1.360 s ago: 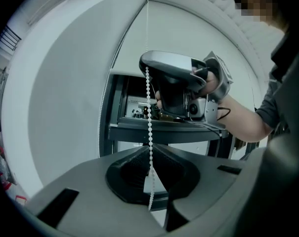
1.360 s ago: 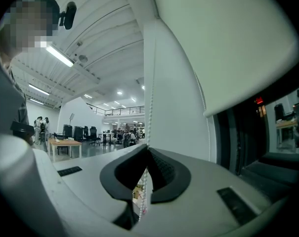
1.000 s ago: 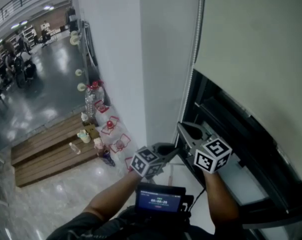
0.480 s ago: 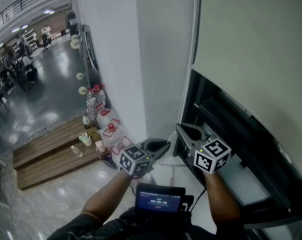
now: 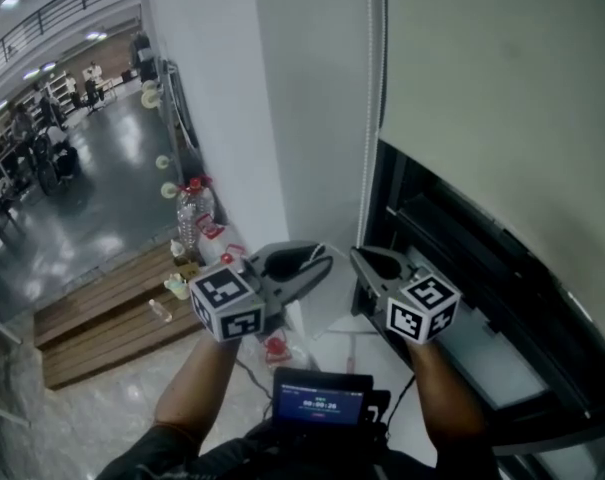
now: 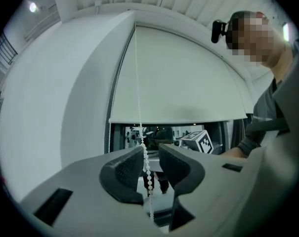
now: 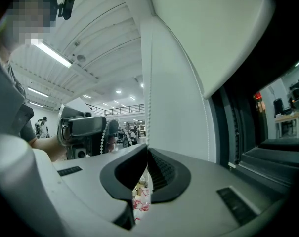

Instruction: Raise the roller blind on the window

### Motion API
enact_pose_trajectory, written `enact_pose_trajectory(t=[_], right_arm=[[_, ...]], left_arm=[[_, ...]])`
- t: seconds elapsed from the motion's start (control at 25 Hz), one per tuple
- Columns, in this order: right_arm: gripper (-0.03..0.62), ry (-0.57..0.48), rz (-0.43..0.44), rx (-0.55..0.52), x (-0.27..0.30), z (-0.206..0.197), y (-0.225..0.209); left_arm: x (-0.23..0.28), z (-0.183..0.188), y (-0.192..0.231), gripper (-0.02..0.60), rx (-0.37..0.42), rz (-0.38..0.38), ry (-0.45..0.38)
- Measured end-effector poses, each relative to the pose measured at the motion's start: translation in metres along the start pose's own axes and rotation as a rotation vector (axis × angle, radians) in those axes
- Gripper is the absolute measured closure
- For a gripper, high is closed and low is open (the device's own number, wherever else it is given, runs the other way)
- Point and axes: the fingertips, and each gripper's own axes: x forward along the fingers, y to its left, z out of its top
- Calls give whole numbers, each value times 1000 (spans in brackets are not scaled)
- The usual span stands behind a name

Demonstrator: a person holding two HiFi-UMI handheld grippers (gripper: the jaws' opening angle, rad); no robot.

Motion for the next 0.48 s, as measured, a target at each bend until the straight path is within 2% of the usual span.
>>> enact_pose_trajectory(t=[0.32, 0.48], right_arm=[[588, -8, -40, 8, -4, 0, -14], [588, -8, -52, 13, -6, 0, -20]], left_arm=[[1, -22, 4, 476, 63, 56, 161], [-3, -22, 9, 476, 53, 75, 161]])
